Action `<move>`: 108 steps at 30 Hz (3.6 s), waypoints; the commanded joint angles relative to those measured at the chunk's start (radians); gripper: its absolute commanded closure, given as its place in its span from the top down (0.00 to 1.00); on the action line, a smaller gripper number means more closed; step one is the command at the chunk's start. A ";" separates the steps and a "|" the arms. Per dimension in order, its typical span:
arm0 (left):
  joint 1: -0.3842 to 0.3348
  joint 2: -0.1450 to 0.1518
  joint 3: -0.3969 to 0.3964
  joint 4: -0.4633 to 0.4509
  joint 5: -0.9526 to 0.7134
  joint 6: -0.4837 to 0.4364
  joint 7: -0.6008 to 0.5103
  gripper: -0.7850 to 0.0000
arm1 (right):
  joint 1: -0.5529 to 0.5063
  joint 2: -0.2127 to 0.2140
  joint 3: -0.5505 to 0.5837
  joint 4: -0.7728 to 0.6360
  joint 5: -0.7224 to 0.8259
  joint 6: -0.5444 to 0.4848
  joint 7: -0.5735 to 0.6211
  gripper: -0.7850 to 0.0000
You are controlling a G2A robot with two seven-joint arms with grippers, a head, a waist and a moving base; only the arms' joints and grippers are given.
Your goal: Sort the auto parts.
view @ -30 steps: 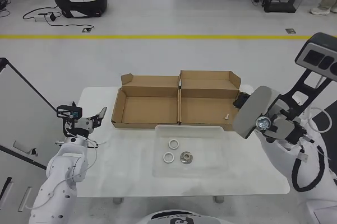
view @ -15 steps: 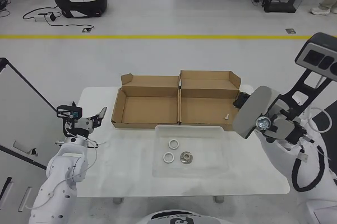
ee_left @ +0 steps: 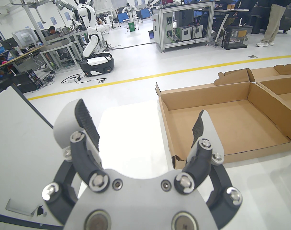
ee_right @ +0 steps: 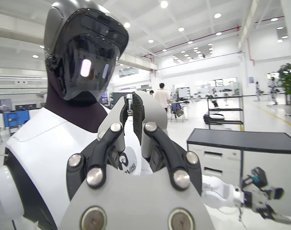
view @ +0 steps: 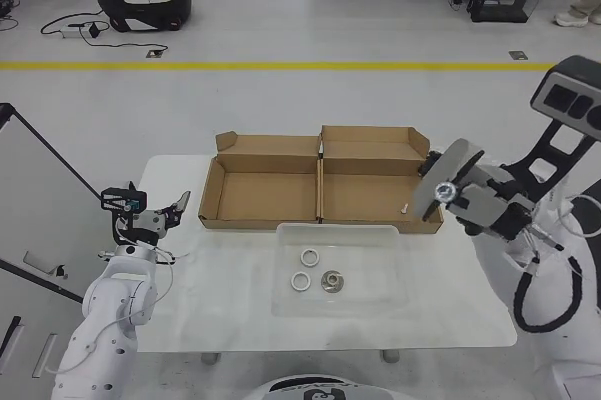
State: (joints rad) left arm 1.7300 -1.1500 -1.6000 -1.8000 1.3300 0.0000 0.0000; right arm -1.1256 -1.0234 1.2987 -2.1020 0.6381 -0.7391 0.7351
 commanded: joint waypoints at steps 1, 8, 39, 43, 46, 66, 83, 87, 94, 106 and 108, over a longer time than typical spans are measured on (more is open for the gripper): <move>0.000 0.000 0.000 0.000 0.000 0.000 0.000 1.00 | -0.041 0.009 0.078 0.009 -0.022 0.022 0.031 0.00; 0.000 0.000 0.000 0.000 0.000 0.000 0.000 1.00 | -0.163 0.048 0.353 0.044 -0.112 0.185 0.245 0.00; 0.000 0.000 0.000 0.000 0.000 0.000 0.000 1.00 | 0.527 0.069 -0.247 0.493 -1.038 0.402 0.748 0.00; 0.000 0.000 0.000 0.000 0.000 0.000 0.000 1.00 | 0.589 0.066 -0.376 0.543 -1.069 0.401 0.747 0.00; 0.000 0.000 0.000 0.000 0.000 0.000 0.000 1.00 | 0.633 0.063 -0.489 0.583 -1.088 0.395 0.742 0.00; 0.000 0.000 0.000 0.000 0.000 0.000 0.000 1.00 | 0.845 -0.028 -0.922 0.979 -1.049 0.347 0.693 0.00; 0.000 0.000 0.000 0.000 0.000 0.000 0.000 1.00 | 0.829 -0.159 -1.008 1.259 -1.068 0.297 0.603 0.00; 0.000 0.000 0.000 0.000 0.000 0.000 0.000 1.00 | 0.820 -0.183 -1.019 1.309 -1.075 0.283 0.580 0.00; 0.000 0.000 0.000 0.000 0.000 0.000 0.000 1.00 | 0.789 -0.218 -1.037 1.404 -1.101 0.258 0.531 0.00; 0.000 0.000 0.000 0.000 0.000 0.000 0.000 1.00 | 0.777 -0.273 -1.049 1.515 -1.149 0.222 0.466 0.00; 0.000 0.000 0.000 0.000 0.000 0.000 0.000 1.00 | 0.774 -0.282 -1.051 1.534 -1.156 0.214 0.460 0.00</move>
State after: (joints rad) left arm 1.7300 -1.1500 -1.6000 -1.8000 1.3300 0.0000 0.0000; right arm -0.3506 -1.3020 0.2489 -0.5760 -0.5151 -0.5220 1.1971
